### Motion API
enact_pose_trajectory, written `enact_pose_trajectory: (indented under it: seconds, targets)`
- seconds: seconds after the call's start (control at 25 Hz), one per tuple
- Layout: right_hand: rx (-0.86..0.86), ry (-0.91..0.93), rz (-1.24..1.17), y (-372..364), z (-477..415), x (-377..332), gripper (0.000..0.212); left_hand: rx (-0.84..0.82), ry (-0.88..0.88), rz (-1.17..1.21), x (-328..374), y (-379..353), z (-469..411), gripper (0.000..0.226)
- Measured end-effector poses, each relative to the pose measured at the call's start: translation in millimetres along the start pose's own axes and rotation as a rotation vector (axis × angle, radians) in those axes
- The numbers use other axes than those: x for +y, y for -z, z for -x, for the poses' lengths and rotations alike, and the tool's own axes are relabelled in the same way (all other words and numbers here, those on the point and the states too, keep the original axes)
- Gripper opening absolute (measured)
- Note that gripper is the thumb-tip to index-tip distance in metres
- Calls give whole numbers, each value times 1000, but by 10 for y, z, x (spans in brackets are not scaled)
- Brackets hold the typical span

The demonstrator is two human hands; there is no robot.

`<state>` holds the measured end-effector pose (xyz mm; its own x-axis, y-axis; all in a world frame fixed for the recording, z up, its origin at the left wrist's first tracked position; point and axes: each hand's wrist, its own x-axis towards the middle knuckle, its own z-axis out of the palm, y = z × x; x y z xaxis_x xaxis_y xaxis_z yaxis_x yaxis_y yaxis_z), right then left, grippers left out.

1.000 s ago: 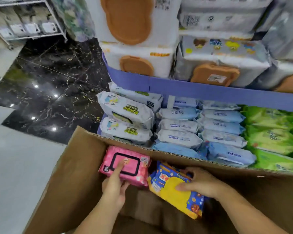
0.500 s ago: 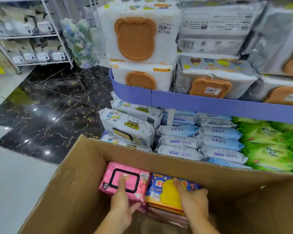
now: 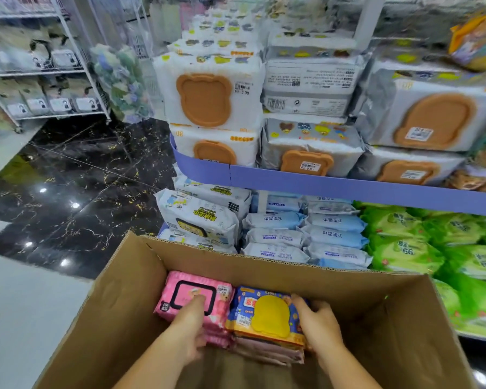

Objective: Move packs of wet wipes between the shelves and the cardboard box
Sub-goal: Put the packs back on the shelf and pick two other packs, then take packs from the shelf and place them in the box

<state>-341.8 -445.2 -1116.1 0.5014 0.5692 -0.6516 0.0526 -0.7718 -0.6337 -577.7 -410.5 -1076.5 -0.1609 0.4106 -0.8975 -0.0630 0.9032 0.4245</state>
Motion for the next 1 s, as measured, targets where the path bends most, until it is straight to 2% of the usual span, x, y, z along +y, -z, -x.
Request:
enact_pose_trajectory:
  seconds: [0.12,0.24,0.32,0.56,0.64,0.8,1.0]
  targets:
    - [-76,-56,58,205,394,-196,56,35,-109,-152,-8,-15,430,55]
    - [-139,-96,56,547,968,-670,44,-39,-219,-294,178,12,977,45]
    - [-159,-65,54,781,1330,-976,36,-100,-247,-376,461,-19,1507,34]
    - [-233,61,-34,1570,2602,-1933,31,-149,-504,-460,1358,65,3536,15]
    - [-252,130,-23,1889,3010,-2262,32,-162,-565,-466,1626,84,4090,18]
    - [-192,262,-28,2482,3637,-2805,38,-248,-702,-423,2039,39,4935,40]
    - [-116,398,-56,3206,3961,-3282,42,-349,-812,-446,2271,-424,5478,44]
